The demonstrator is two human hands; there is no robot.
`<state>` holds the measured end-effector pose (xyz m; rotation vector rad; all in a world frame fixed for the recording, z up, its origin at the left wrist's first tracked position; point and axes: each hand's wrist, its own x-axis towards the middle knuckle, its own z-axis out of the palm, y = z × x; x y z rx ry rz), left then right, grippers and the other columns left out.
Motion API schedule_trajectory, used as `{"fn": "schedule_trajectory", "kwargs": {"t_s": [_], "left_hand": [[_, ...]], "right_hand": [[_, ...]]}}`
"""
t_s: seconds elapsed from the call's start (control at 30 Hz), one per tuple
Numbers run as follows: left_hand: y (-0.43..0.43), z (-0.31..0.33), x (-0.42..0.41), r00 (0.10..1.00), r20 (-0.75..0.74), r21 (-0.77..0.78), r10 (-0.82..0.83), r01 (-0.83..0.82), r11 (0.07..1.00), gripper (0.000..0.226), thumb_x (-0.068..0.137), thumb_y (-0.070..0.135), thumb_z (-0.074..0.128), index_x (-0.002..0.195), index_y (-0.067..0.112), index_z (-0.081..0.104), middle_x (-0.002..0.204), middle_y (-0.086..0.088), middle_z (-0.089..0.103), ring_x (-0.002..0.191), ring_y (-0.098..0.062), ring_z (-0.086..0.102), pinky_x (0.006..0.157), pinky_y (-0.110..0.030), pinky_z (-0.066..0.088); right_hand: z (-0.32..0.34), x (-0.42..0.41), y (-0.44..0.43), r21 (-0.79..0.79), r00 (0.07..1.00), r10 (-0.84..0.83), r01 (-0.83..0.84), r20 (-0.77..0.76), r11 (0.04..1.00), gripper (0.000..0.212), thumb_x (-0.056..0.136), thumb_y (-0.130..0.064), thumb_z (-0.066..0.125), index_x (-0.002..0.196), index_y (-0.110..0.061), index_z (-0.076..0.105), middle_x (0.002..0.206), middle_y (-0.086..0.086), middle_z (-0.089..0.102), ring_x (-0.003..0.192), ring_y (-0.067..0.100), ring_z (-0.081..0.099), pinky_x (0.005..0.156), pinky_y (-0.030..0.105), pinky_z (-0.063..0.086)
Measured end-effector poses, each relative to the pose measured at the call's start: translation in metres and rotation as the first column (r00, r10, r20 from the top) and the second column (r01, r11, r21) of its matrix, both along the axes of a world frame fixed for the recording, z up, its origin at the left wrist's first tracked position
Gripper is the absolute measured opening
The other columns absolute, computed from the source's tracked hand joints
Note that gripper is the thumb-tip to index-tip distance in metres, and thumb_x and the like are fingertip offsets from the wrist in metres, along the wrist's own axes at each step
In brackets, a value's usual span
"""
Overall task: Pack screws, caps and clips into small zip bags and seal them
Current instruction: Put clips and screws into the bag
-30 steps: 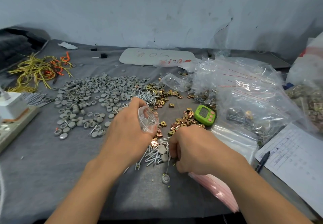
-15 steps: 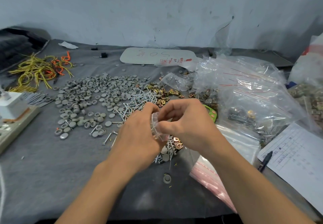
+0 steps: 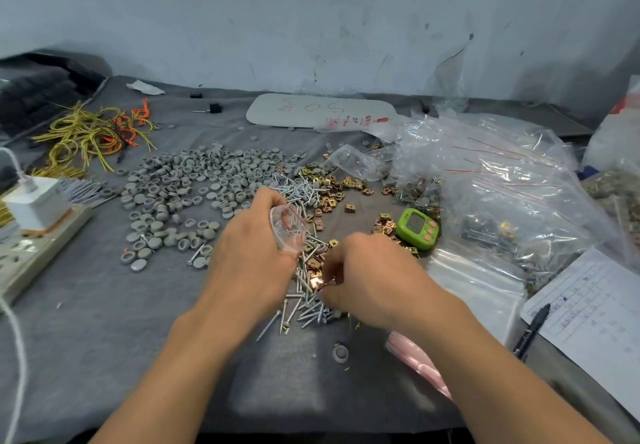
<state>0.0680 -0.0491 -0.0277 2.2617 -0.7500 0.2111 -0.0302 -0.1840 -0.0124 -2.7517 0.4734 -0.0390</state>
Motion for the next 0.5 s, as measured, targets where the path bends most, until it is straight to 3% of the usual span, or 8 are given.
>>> {"fn": "schedule_trajectory", "kwargs": {"t_s": [0.2, 0.33, 0.5], "left_hand": [[0.0006, -0.0005, -0.0007, 1.0, -0.004, 0.015, 0.003, -0.003, 1.0, 0.037, 0.088, 0.031, 0.073, 0.099, 0.041, 0.04, 0.089, 0.01, 0.064, 0.077, -0.013, 0.055, 0.066, -0.035, 0.035], [0.001, -0.0002, -0.0003, 1.0, -0.013, 0.001, -0.003, 0.003, 1.0, 0.037, 0.087, 0.031, 0.074, 0.099, 0.041, 0.04, 0.09, 0.009, 0.064, 0.078, -0.013, 0.056, 0.066, -0.036, 0.037], [0.0013, 0.0002, -0.0001, 1.0, 0.0, 0.003, -0.006, 0.006, 1.0, 0.038, 0.087, 0.03, 0.075, 0.098, 0.041, 0.039, 0.087, 0.01, 0.063, 0.076, -0.008, 0.054, 0.061, -0.035, 0.036]], "right_hand": [[-0.0032, 0.0053, 0.006, -0.139, 0.998, 0.027, -0.035, -0.058, 0.99, 0.015, 0.084, -0.014, 0.066, 0.093, -0.023, 0.072, 0.086, 0.004, 0.072, 0.082, 0.031, 0.067, 0.067, 0.033, 0.051], [-0.0036, 0.0067, 0.0088, -0.182, 0.998, 0.043, -0.052, -0.056, 0.982, 0.011, 0.084, -0.013, 0.066, 0.09, -0.019, 0.071, 0.082, 0.005, 0.07, 0.077, 0.032, 0.066, 0.065, 0.033, 0.051], [-0.0003, 0.0067, 0.0023, -0.098, 0.999, 0.018, -0.022, -0.034, 0.995, 0.014, 0.08, -0.015, 0.073, 0.091, -0.023, 0.073, 0.083, 0.003, 0.071, 0.079, 0.03, 0.067, 0.066, 0.035, 0.055]]}}
